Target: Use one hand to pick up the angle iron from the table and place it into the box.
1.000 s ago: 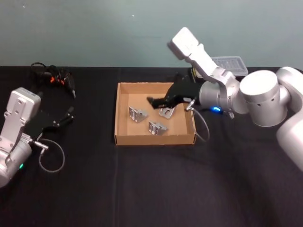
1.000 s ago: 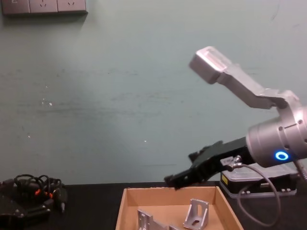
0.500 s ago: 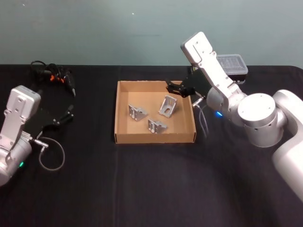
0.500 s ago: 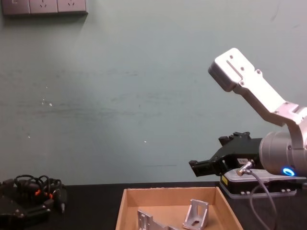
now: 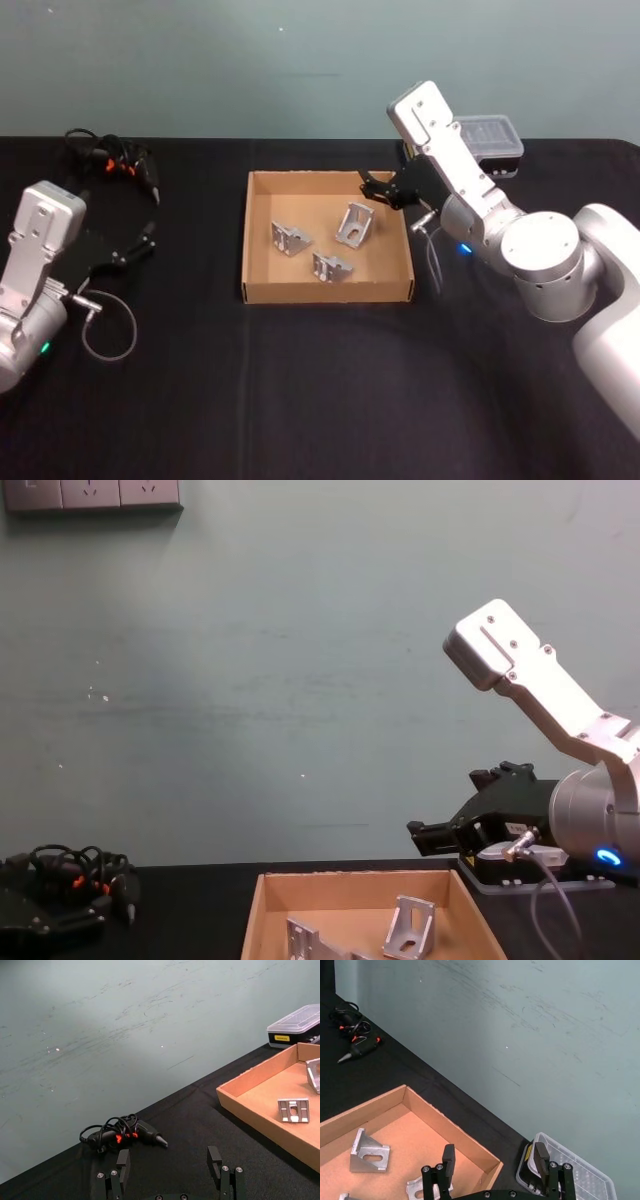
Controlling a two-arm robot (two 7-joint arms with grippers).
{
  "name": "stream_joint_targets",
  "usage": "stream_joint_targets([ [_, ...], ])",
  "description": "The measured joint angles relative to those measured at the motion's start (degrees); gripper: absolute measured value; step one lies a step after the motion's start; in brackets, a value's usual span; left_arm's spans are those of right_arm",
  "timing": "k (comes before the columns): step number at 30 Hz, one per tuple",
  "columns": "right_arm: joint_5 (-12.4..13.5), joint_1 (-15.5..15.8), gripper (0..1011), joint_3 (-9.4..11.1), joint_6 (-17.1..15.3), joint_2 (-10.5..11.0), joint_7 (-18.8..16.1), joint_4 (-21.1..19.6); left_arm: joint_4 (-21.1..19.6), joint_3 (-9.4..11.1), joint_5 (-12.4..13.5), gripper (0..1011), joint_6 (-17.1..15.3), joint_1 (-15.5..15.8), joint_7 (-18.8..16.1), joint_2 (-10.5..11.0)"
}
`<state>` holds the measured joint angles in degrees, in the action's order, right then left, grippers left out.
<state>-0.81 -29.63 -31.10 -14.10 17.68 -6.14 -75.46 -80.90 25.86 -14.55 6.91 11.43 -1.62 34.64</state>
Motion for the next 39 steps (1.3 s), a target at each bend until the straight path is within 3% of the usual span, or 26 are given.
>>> stream_joint_targets([
  [39,0.34,-0.15,1000,-0.18,-0.32,0.11,-0.15,-0.26,0.00,0.00,0.00,1011,0.00,0.00,0.00,0.00],
])
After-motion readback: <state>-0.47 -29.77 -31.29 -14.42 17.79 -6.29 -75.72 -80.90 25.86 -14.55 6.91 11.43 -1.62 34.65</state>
